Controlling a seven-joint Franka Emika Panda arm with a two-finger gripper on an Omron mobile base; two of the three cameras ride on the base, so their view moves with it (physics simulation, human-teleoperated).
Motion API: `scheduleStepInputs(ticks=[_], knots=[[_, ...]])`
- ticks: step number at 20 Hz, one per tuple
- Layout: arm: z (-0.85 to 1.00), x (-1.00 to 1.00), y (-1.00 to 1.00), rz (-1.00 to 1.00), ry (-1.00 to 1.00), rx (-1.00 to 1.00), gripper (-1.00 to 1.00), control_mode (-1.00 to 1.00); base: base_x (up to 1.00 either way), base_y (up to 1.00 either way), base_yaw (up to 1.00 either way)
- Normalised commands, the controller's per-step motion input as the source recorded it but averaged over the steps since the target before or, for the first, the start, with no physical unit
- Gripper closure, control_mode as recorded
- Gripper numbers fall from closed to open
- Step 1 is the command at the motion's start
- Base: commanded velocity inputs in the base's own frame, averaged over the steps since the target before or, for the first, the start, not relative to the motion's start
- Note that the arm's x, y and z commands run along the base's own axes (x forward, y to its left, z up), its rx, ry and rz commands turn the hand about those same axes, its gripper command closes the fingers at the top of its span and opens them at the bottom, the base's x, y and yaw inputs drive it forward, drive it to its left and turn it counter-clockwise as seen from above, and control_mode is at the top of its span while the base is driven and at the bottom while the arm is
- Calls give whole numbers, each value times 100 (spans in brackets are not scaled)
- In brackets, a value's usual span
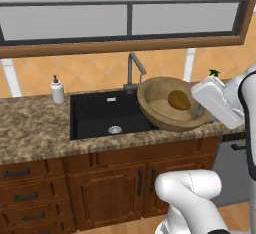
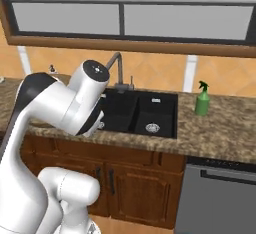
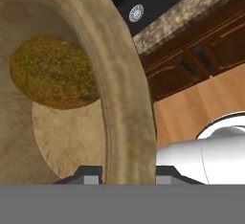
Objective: Pick the avocado from the sink and place it in the bowl. Then pick the bowl and place it in the microwave. Then close the microwave door and press the start button.
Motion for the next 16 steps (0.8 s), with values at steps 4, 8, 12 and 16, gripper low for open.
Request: scheduleStepInputs(ticks=[4, 8, 12, 16], knots=[[0, 0, 0, 0, 0, 0, 100, 100, -49, 22, -33], [0, 0, 0, 0, 0, 0, 100, 100, -18, 39, -83], [0, 0, 0, 0, 0, 0, 100, 100, -21, 15, -95], [0, 0, 0, 0, 0, 0, 100, 100, -22, 16, -95]])
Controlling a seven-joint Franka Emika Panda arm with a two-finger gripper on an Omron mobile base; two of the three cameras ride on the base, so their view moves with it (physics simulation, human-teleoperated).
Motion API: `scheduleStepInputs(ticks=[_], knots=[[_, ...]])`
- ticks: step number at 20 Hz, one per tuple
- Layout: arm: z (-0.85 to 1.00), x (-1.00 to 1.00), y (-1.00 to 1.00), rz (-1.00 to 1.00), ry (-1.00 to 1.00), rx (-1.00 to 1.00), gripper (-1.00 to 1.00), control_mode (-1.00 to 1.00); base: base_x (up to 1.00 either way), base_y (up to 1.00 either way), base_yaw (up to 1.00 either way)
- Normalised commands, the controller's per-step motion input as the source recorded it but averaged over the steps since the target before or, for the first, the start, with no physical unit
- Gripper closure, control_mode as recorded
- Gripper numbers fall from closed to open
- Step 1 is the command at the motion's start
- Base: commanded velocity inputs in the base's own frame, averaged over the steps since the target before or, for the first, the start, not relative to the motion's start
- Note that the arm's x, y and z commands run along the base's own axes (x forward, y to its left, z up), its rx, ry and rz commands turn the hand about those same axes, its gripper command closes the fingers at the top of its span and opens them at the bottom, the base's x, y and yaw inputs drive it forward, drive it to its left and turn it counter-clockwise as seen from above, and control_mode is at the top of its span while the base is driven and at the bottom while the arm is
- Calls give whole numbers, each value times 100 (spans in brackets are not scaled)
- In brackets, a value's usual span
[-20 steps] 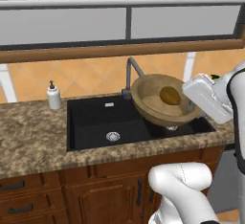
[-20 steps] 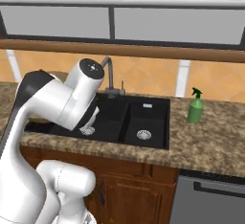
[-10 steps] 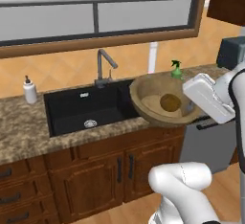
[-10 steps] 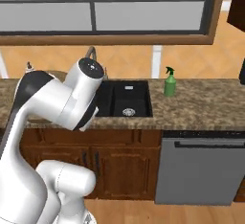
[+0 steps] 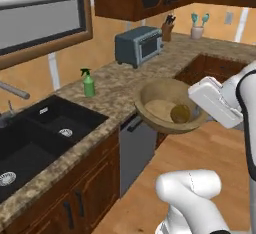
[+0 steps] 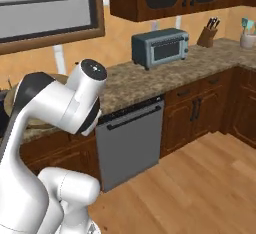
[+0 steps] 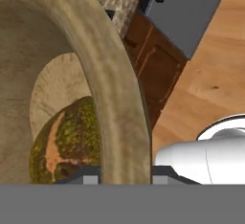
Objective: Pick the avocado from the sink and place it in the bowl. Then pick the bowl and place it in the microwave. Then close the microwave door and press the start button.
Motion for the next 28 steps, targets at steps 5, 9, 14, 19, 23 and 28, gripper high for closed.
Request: scheduleStepInputs(ticks=[5, 9, 14, 19, 23, 28], knots=[[0, 0, 0, 0, 0, 0, 100, 100, -20, 16, -94], [0, 0, 0, 0, 0, 0, 100, 100, -8, -18, -79], [0, 0, 0, 0, 0, 0, 100, 100, 21, -92, -49], [0, 0, 0, 0, 0, 0, 100, 100, 79, -94, -32], [0, 0, 0, 0, 0, 0, 100, 100, 100, -33, -20], [0, 0, 0, 0, 0, 0, 100, 100, 100, -11, -8]])
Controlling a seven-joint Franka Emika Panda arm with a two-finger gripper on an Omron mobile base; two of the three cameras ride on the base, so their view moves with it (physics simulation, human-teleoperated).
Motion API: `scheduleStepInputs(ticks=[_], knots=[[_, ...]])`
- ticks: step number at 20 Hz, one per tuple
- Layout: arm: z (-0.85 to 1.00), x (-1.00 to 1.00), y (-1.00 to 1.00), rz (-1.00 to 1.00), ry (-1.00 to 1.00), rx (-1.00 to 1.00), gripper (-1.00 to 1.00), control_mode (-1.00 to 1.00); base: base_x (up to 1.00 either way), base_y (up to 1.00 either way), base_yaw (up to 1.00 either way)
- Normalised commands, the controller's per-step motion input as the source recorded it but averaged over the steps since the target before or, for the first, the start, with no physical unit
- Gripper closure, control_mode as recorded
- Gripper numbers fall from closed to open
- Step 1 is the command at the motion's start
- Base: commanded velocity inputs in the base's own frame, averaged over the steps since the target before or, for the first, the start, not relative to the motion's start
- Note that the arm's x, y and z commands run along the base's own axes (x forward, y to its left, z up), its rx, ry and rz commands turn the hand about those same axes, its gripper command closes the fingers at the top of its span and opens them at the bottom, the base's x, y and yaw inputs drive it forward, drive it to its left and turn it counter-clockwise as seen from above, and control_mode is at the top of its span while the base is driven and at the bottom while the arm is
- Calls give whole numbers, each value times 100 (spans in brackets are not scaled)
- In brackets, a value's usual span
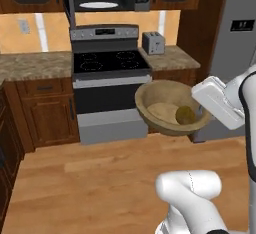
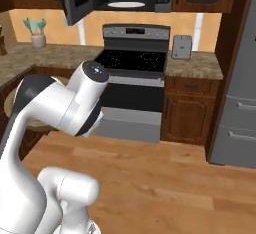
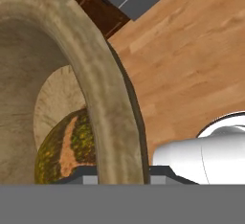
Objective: Pick the avocado from the sink and place it in the bowl. Then pick the bowl and place it in the microwave. Then close the microwave door and press the start button.
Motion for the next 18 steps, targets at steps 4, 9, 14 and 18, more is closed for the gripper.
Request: scheduleStepInputs(ticks=[4, 9, 14, 18], knots=[[0, 0, 0, 0, 0, 0, 100, 100, 100, -4, 0], [0, 0, 0, 0, 0, 0, 100, 100, 100, 0, 0], [0, 0, 0, 0, 0, 0, 100, 100, 100, 0, 0], [0, 0, 0, 0, 0, 0, 100, 100, 100, 0, 0]])
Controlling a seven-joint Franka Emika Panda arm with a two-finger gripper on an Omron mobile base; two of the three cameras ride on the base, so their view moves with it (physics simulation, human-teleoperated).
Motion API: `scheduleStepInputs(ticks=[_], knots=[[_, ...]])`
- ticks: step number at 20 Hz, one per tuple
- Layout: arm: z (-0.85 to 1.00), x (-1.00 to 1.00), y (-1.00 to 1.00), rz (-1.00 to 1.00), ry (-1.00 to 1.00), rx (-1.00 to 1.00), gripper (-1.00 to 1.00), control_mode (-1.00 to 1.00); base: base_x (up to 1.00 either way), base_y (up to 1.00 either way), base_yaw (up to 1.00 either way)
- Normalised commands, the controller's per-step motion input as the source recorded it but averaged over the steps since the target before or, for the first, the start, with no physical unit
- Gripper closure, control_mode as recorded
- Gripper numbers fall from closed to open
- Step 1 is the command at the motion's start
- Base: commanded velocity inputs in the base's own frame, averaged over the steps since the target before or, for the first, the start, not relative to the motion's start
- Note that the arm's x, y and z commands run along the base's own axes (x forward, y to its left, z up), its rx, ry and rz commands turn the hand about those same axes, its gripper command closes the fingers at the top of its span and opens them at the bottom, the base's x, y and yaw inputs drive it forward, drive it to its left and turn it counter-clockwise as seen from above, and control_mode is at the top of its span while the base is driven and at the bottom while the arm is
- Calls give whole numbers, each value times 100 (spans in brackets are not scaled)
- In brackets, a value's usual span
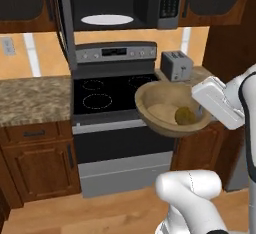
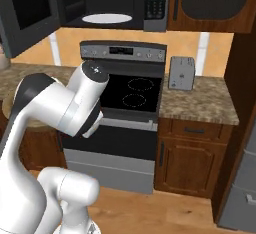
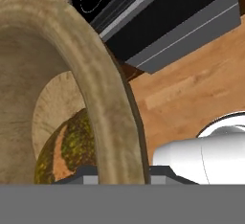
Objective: Pick the avocado from the sink and place it in the bowl. Then pick the bowl and place it in the microwave. Then close the microwave door and press the start button.
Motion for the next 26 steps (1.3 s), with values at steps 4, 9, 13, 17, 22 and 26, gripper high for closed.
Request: scheduleStepInputs(ticks=[4, 9, 13, 17, 22, 26], knots=[[0, 0, 0, 0, 0, 0, 100, 100, 100, 23, 0], [0, 0, 0, 0, 0, 0, 100, 100, 100, 44, 0], [0, 0, 0, 0, 0, 0, 100, 100, 57, 30, 0], [0, 0, 0, 0, 0, 0, 100, 100, 26, 10, -1], [62, 22, -2, -7, -5, 0, 100, -100, 0, 0, -1], [100, 100, -3, -17, -4, 2, 100, -100, 0, 0, 0]])
